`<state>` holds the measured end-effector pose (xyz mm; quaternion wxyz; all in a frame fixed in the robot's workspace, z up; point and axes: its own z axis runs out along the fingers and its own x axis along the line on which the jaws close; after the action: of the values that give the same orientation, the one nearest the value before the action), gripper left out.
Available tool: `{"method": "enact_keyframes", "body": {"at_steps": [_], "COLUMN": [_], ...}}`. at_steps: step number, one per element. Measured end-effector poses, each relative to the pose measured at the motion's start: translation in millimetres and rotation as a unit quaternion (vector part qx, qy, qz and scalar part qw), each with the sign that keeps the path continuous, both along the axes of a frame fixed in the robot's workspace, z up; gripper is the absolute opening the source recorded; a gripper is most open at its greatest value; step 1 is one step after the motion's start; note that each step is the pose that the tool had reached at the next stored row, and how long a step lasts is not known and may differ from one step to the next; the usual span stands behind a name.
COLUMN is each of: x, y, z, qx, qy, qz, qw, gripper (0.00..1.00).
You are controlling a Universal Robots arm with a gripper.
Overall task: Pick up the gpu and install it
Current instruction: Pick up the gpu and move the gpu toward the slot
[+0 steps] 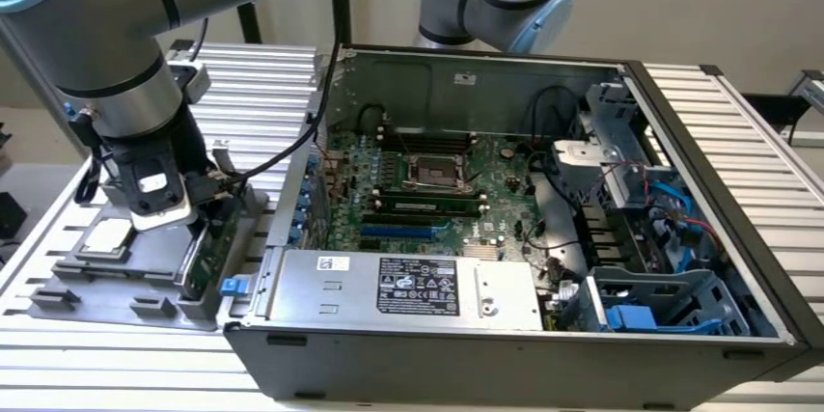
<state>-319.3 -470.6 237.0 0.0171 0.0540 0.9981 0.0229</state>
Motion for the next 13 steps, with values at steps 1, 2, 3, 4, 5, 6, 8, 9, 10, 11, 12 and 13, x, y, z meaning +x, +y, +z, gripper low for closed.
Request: {"method": "enact_keyframes", "body": {"at_steps": [1, 2, 3, 4, 5, 6, 8, 9, 10, 11, 12, 13], "x": [0.0, 0.0, 0.0, 0.0, 0.0, 0.0, 0.0, 0.0, 0.0, 0.0, 0.0, 0.0], "y": [0.0, 0.0, 0.1, 0.1, 0.1, 0.1, 0.1, 0.1, 0.1, 0.1, 0.1, 0.1], "z": [0.1, 0.1, 0.1, 0.0, 0.0, 0.0, 0.0, 0.1, 0.1, 0.0, 0.0, -0.1], "qx": [-0.0001, -0.0001, -0.0001, 0.0, 0.0, 0.0, -0.0001, -0.0001, -0.0001, -0.0001, -0.0001, -0.0001], "qy": [0.0001, 0.0001, 0.0001, 0.0, 0.0, 0.0, 0.0001, 0.0001, 0.0001, 0.0001, 0.0001, 0.0], "qz": [0.0, 0.0, 0.0, 0.0, 0.0, 0.0, 0.0, 0.001, 0.003, 0.007, 0.012, 0.017], "qw": [1.0, 1.0, 1.0, 1.0, 1.0, 1.0, 1.0, 1.0, 1.0, 1.0, 0.9999, 0.9999], "gripper": [0.31, 0.31, 0.26, 0.26, 0.26, 0.26, 0.26, 0.26, 0.26, 0.26, 0.26, 0.26]}}
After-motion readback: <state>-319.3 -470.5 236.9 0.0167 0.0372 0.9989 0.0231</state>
